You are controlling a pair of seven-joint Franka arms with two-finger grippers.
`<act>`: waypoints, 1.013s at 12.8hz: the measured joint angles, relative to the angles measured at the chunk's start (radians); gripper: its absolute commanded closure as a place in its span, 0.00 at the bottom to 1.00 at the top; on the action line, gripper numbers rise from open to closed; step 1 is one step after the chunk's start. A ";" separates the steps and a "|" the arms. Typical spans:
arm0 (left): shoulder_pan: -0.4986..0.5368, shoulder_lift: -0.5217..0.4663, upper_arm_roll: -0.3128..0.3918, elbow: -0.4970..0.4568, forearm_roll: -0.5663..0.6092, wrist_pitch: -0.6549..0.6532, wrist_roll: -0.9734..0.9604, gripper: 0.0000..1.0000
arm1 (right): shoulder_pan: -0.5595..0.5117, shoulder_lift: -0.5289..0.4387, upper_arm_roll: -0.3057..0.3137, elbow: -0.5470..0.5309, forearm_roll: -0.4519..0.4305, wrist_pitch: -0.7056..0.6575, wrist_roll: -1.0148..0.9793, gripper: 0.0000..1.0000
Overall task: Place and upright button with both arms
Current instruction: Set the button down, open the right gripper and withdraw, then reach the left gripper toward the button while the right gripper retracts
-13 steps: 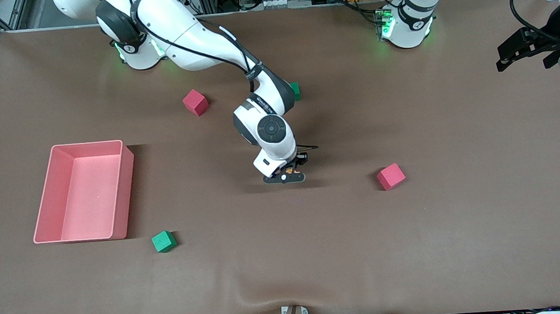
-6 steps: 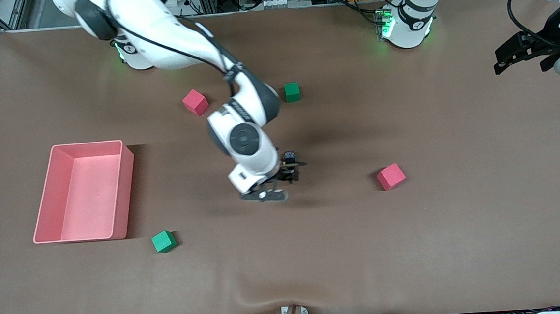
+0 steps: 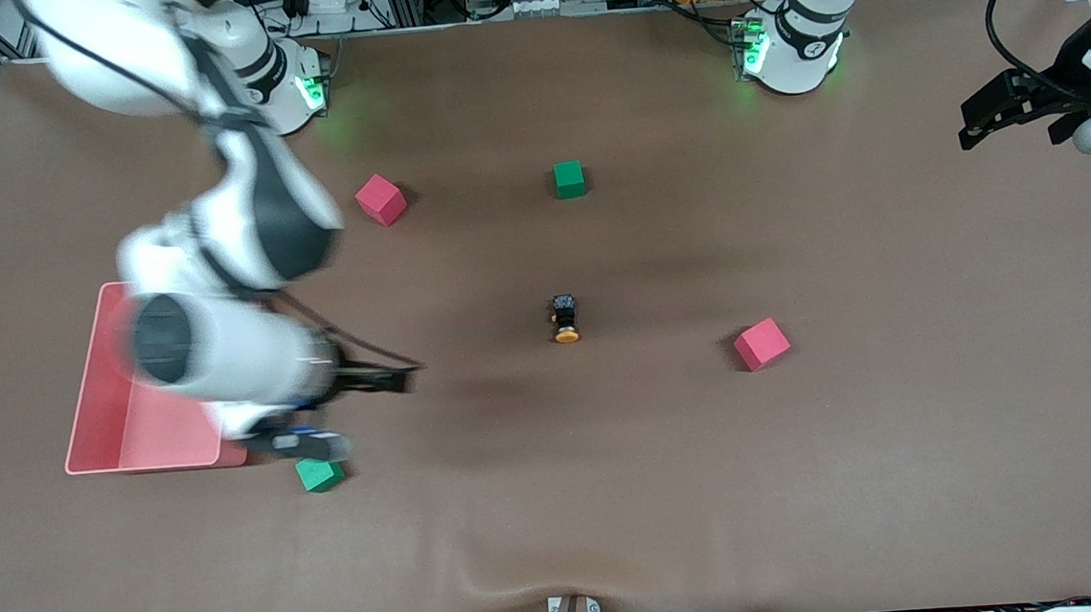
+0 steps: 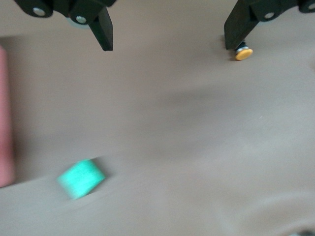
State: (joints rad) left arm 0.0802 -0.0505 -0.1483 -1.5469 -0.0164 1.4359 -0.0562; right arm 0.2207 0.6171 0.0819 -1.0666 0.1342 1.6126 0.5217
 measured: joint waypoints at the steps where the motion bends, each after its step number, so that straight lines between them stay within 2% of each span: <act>1: 0.000 0.000 0.000 0.000 0.000 0.000 0.000 0.00 | -0.057 -0.043 0.002 0.002 0.000 -0.054 -0.018 0.00; 4: 0.000 0.013 0.000 -0.001 0.000 0.000 0.000 0.00 | -0.181 -0.164 0.015 0.003 0.002 -0.124 -0.035 0.00; 7: -0.008 0.046 -0.002 -0.001 0.000 0.000 0.000 0.00 | -0.212 -0.262 0.015 0.001 -0.021 -0.190 -0.077 0.00; 9: -0.045 0.082 -0.005 -0.001 0.000 0.005 -0.001 0.00 | -0.225 -0.318 -0.017 -0.010 -0.044 -0.253 -0.126 0.00; 11: -0.109 0.128 -0.008 -0.001 0.000 0.036 -0.017 0.00 | -0.223 -0.400 -0.048 -0.089 -0.066 -0.252 -0.151 0.00; 13: -0.182 0.186 -0.010 0.000 -0.001 0.053 -0.082 0.00 | -0.213 -0.501 -0.050 -0.222 -0.104 -0.204 -0.159 0.00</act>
State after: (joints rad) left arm -0.1022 0.1352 -0.1584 -1.5473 -0.0170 1.4892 -0.1384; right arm 0.0072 0.1158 0.0321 -1.2884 0.0305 1.4083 0.3623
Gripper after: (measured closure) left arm 0.000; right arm 0.000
